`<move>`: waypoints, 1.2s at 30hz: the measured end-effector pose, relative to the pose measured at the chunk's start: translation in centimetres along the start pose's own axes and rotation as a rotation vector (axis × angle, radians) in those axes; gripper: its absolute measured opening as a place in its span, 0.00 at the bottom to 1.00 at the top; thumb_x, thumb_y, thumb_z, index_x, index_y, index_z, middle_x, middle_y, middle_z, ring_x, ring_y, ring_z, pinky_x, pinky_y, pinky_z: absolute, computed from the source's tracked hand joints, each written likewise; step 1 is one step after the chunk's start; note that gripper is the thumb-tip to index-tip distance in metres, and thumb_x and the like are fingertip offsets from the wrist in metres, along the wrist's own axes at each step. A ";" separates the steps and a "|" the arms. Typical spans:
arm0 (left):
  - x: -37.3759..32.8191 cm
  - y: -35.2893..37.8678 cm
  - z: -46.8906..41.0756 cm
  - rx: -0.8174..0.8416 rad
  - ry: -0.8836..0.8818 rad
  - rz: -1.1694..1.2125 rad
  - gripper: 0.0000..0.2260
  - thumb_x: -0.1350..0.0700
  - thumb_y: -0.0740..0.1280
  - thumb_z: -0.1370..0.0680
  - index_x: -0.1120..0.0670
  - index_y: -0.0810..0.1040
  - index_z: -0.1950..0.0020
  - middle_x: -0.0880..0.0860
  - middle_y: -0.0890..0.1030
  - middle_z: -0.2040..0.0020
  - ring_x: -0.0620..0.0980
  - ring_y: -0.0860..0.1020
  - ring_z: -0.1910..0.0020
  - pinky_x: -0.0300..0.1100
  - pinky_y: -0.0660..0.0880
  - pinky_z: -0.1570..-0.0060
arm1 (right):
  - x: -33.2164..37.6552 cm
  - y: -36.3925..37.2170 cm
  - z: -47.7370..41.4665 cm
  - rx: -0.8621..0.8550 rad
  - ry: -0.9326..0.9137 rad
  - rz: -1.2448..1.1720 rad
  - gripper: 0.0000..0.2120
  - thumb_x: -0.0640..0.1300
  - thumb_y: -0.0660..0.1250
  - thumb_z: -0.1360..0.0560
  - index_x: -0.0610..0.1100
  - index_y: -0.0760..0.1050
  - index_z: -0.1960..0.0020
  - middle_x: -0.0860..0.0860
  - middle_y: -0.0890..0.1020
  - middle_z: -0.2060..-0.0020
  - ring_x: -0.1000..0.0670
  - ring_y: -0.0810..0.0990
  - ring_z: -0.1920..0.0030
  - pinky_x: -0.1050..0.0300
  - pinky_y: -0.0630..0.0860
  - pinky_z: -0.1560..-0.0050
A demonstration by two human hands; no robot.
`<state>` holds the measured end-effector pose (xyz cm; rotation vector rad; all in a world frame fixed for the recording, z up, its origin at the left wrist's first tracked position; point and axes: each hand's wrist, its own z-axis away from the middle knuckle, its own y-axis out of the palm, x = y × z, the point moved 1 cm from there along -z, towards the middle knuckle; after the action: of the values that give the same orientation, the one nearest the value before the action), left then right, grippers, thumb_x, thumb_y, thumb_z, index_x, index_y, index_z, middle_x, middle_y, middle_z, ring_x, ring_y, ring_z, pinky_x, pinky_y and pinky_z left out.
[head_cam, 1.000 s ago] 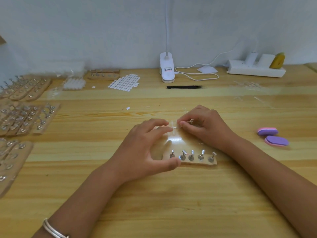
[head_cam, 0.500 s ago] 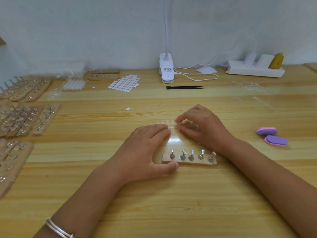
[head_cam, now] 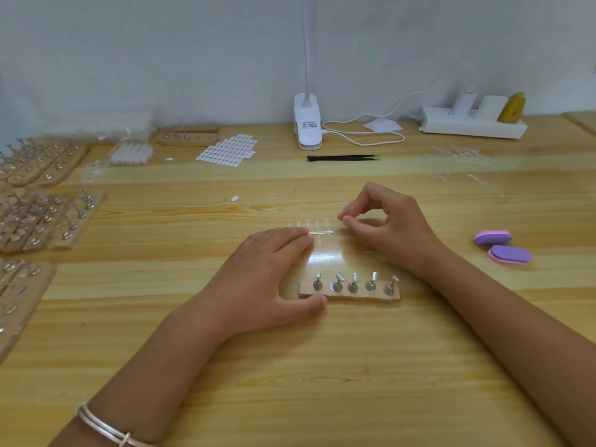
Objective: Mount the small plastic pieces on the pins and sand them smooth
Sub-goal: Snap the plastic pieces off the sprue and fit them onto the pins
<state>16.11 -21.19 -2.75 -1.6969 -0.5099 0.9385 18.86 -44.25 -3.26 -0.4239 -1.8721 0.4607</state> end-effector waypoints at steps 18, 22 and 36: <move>-0.5 0.2 0.1 -0.155 0.054 0.351 0.11 0.51 0.79 0.32 0.49 0.83 0.53 0.42 0.77 0.39 0.41 0.67 0.29 0.53 0.63 0.31 | 4.2 -2.8 6.8 0.070 -0.135 0.067 0.12 0.52 0.77 0.32 0.52 0.81 0.51 0.60 0.84 0.51 0.58 0.82 0.47 0.71 0.71 0.46; -0.4 0.1 -0.1 -0.116 -0.024 0.481 0.09 0.57 0.80 0.33 0.50 0.85 0.55 0.41 0.79 0.44 0.39 0.70 0.33 0.41 0.66 0.34 | 5.3 -0.6 6.1 0.115 -0.200 0.187 0.15 0.48 0.80 0.32 0.50 0.82 0.47 0.58 0.84 0.52 0.55 0.81 0.47 0.54 0.76 0.43; -0.3 -0.2 0.2 -0.090 -0.061 0.461 0.10 0.54 0.79 0.33 0.50 0.86 0.53 0.43 0.79 0.46 0.41 0.71 0.36 0.37 0.65 0.36 | 5.3 2.8 5.5 0.023 -0.276 0.389 0.12 0.49 0.78 0.32 0.44 0.84 0.52 0.51 0.83 0.56 0.45 0.80 0.54 0.51 0.76 0.52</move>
<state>15.77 -21.19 -2.52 -1.9125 -0.2013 1.3147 12.09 -39.79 -2.13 -0.7451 -2.0500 0.8351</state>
